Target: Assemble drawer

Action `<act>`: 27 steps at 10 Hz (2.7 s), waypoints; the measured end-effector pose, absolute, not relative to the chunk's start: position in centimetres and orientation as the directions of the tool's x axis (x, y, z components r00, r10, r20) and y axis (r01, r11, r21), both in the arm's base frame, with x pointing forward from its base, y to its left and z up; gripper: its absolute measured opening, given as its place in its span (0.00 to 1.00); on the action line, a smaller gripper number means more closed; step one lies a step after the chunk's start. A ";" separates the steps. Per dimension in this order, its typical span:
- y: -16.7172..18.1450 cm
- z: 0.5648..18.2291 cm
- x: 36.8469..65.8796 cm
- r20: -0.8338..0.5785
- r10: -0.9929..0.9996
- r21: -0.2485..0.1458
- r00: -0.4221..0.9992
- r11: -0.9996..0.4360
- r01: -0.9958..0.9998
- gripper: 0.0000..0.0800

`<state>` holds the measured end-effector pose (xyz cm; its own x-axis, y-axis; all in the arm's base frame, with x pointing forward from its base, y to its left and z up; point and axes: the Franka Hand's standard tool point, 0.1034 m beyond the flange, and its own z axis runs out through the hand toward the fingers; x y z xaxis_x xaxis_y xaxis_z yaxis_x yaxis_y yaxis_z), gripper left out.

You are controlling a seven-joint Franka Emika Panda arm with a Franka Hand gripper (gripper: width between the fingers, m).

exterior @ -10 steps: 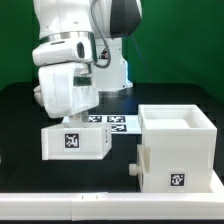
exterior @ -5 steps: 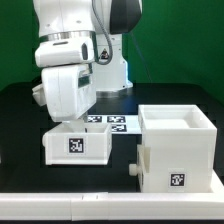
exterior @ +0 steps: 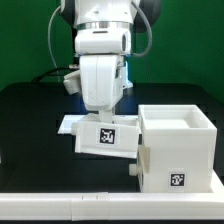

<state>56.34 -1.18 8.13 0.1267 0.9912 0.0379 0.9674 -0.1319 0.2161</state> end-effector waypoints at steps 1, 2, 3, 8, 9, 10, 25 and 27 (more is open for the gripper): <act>-1.6 8.0 56.3 0.035 0.991 0.214 0.128 -0.132 0.968 0.04; -1.6 8.0 56.2 0.035 0.991 0.214 0.128 -0.133 0.968 0.04; -1.4 8.0 56.3 0.041 0.991 0.226 0.127 -0.133 0.965 0.04; -2.0 8.0 56.4 0.112 0.977 0.375 0.183 -0.212 0.903 0.04; -3.0 7.9 56.3 0.093 0.977 0.365 0.192 -0.213 0.907 0.04; -3.4 7.8 56.3 0.087 0.975 0.356 0.202 -0.220 0.908 0.04; -2.7 7.6 54.6 -0.037 0.998 -0.066 0.051 -0.053 0.996 0.04; -2.7 7.6 54.6 -0.037 0.998 -0.067 0.051 -0.054 0.996 0.04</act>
Offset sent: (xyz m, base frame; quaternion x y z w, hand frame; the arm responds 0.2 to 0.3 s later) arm 0.0000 0.0000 0.0000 -0.0650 0.0000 0.0000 0.9979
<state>54.61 -2.69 7.60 0.0514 0.9980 -0.0366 0.9963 -0.0537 -0.0668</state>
